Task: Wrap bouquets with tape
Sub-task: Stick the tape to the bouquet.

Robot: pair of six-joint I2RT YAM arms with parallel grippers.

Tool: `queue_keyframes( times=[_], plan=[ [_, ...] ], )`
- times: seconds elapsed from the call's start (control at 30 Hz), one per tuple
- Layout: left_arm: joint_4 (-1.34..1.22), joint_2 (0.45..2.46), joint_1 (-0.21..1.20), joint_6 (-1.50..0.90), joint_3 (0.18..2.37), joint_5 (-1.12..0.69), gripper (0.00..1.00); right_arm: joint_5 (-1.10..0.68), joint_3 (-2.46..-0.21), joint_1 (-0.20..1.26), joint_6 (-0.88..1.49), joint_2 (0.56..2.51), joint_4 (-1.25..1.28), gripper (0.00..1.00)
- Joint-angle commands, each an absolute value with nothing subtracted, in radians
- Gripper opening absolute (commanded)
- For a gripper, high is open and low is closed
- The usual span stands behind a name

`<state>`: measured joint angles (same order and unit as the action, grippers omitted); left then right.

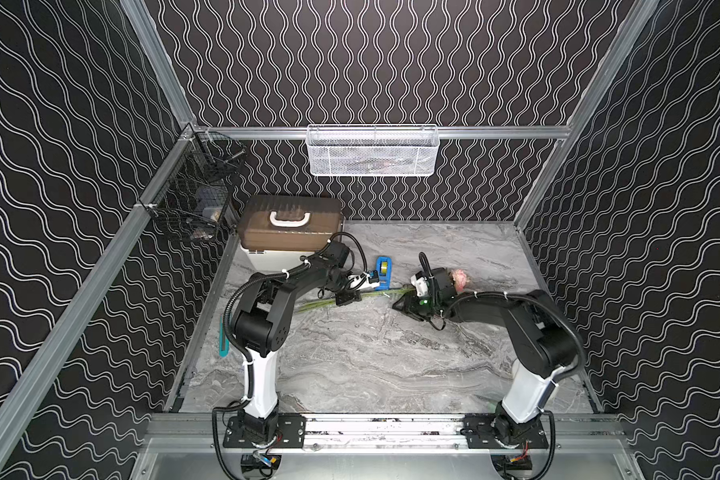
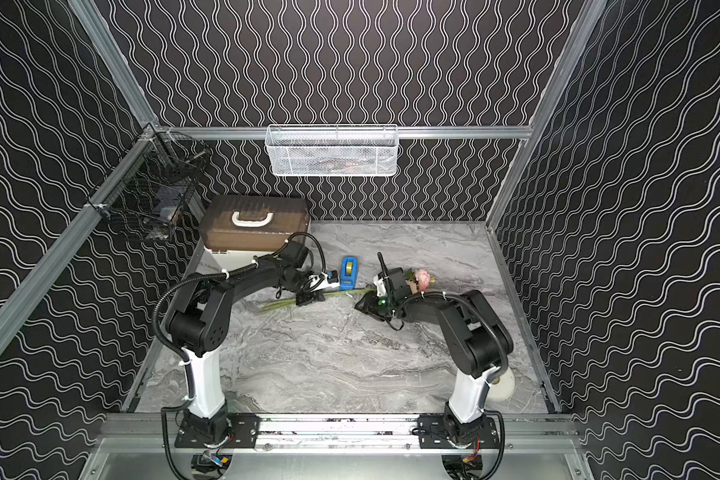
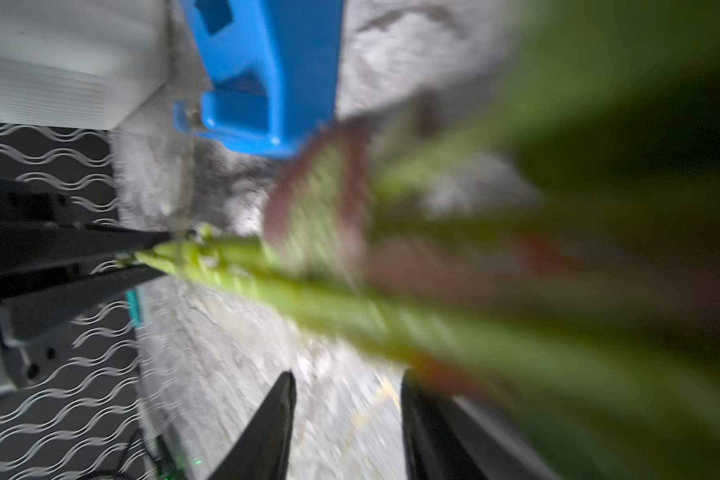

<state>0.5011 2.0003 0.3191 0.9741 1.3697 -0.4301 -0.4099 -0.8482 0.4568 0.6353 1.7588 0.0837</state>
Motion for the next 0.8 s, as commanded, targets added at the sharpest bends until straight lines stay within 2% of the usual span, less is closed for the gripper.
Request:
queue_keyframes(
  times=[0.0,0.2,0.3,0.37,0.43,0.5,0.6,0.77],
  plan=[
    [0.506,1.985,0.319,0.999,1.368,-0.469,0.0,-0.288,-0.819,0.483,0.541,1.646,-0.066,0.51],
    [0.502,1.99,0.318,1.0,1.362,-0.464,0.0,-0.12,-0.815,0.537,0.352,1.41,-0.085,0.55],
    [0.505,1.99,0.319,0.995,1.362,-0.464,0.0,-0.087,-0.764,0.558,0.15,1.342,0.078,0.56],
    [0.505,1.988,0.32,0.999,1.362,-0.457,0.0,-0.131,-0.669,0.562,-0.024,1.315,0.258,0.59],
    [0.504,1.981,0.32,1.0,1.36,-0.459,0.0,-0.23,-0.627,0.563,-0.249,1.325,0.334,0.61],
    [0.492,1.974,0.321,0.994,1.356,-0.465,0.0,-0.31,-0.692,0.563,-0.479,1.373,0.21,0.62],
    [0.503,1.98,0.321,0.991,1.369,-0.473,0.0,-0.386,-0.757,0.563,-0.782,1.474,0.121,0.58],
    [0.51,1.986,0.322,0.994,1.378,-0.476,0.0,-0.44,-0.844,0.555,-1.058,1.595,0.064,0.46]
  ],
)
